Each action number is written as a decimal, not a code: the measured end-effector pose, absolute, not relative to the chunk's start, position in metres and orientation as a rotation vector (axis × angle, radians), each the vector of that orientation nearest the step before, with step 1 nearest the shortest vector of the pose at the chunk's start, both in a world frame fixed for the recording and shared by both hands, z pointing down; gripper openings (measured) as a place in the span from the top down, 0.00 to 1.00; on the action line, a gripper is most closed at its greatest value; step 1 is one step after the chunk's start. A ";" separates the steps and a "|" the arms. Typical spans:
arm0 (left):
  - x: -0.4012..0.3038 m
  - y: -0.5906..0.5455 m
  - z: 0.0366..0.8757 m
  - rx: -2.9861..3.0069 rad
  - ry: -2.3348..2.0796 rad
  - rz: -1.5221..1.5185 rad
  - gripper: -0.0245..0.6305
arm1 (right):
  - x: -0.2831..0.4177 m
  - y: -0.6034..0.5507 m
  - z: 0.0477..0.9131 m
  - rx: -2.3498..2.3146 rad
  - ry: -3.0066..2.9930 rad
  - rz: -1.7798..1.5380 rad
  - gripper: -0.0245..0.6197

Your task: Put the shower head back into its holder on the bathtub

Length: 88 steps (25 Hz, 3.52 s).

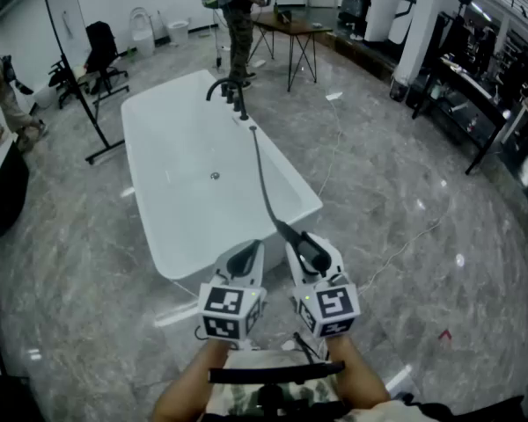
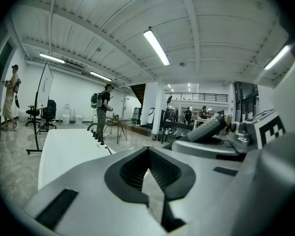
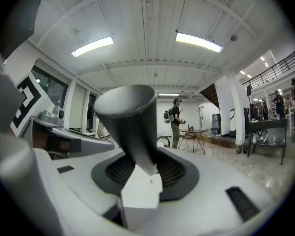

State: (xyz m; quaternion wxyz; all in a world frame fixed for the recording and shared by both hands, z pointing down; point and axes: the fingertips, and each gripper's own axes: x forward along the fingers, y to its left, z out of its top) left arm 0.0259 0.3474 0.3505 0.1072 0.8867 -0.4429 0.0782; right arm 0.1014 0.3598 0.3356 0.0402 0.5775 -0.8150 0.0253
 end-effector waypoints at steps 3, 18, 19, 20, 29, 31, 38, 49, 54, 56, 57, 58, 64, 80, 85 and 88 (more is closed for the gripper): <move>0.029 0.347 0.356 2.613 -1.283 0.248 0.95 | 0.101 0.358 0.335 1.767 -2.501 0.076 0.74; 0.037 0.327 0.365 2.615 -1.254 0.268 0.95 | 0.103 0.340 0.332 1.766 -2.521 0.022 0.74; 0.038 0.325 0.365 2.612 -1.256 0.269 0.95 | 0.104 0.338 0.330 1.764 -2.524 0.015 0.74; 0.040 0.323 0.365 2.608 -1.260 0.270 0.95 | 0.105 0.337 0.329 1.760 -2.527 0.009 0.74; 0.058 0.313 0.369 2.571 -1.338 0.281 0.95 | 0.127 0.322 0.320 1.698 -2.579 -0.053 0.74; 0.059 0.309 0.367 2.564 -1.352 0.280 0.95 | 0.131 0.317 0.315 1.688 -2.583 -0.072 0.74; 0.057 0.273 0.369 2.560 -1.353 0.281 0.95 | 0.131 0.286 0.298 1.689 -2.593 -0.127 0.74; 0.034 0.160 0.363 2.594 -1.313 0.259 0.95 | 0.108 0.180 0.268 1.700 -2.567 -0.232 0.74; 0.017 0.113 0.363 2.595 -1.303 0.250 0.95 | 0.091 0.129 0.259 1.680 -2.558 -0.259 0.74; 0.008 0.096 0.365 2.594 -1.291 0.245 0.95 | 0.083 0.110 0.254 1.676 -2.549 -0.278 0.74; 0.004 0.088 0.364 2.594 -1.284 0.242 0.95 | 0.080 0.100 0.250 1.676 -2.543 -0.293 0.74; 0.000 0.080 0.363 2.594 -1.277 0.240 0.95 | 0.077 0.090 0.244 1.677 -2.539 -0.311 0.74; -0.021 0.040 0.352 2.615 -1.249 0.209 0.95 | 0.066 0.036 0.196 1.698 -2.500 -0.449 0.74; -0.025 -0.028 0.324 2.681 -1.172 0.241 0.95 | 0.062 -0.086 0.098 1.629 -2.444 -0.592 0.74; -0.020 -0.053 0.327 2.679 -1.178 0.260 0.95 | 0.067 -0.125 0.079 1.610 -2.420 -0.640 0.74; -0.013 -0.072 0.327 2.672 -1.197 0.266 0.95 | 0.074 -0.150 0.066 1.593 -2.419 -0.676 0.74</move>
